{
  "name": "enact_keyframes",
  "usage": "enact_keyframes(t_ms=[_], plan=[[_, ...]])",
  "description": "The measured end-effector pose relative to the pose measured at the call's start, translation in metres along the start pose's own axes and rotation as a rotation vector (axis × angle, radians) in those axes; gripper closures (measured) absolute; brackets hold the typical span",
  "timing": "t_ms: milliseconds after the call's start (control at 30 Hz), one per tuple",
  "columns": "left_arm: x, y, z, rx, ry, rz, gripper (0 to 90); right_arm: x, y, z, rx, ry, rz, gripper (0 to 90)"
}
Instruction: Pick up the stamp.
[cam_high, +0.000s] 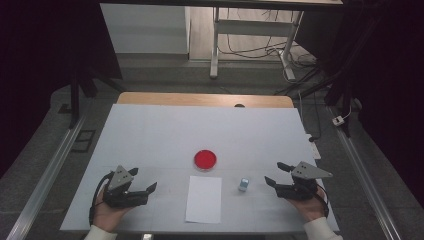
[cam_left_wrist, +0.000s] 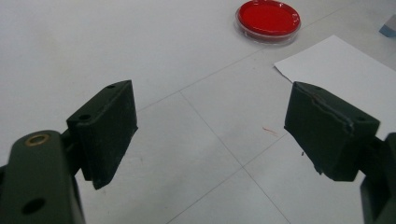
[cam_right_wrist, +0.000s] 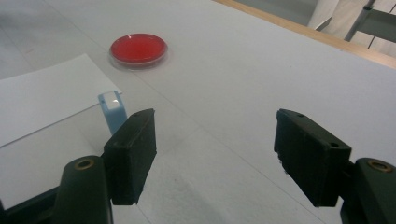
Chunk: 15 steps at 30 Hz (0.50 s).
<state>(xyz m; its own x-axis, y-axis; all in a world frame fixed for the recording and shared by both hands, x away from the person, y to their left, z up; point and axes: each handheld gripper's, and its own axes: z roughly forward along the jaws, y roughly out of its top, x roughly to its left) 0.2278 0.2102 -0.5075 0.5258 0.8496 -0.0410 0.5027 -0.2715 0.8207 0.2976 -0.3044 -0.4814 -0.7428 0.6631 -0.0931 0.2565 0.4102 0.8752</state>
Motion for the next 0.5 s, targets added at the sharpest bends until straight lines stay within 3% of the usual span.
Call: enact_keyframes(t_ms=[500], plan=[[0.001, -0.001, 0.0, 0.0, 0.003, -0.005, 16.8, 0.017, 0.02, 0.007, -0.001, 0.062, -0.018, 29.5]])
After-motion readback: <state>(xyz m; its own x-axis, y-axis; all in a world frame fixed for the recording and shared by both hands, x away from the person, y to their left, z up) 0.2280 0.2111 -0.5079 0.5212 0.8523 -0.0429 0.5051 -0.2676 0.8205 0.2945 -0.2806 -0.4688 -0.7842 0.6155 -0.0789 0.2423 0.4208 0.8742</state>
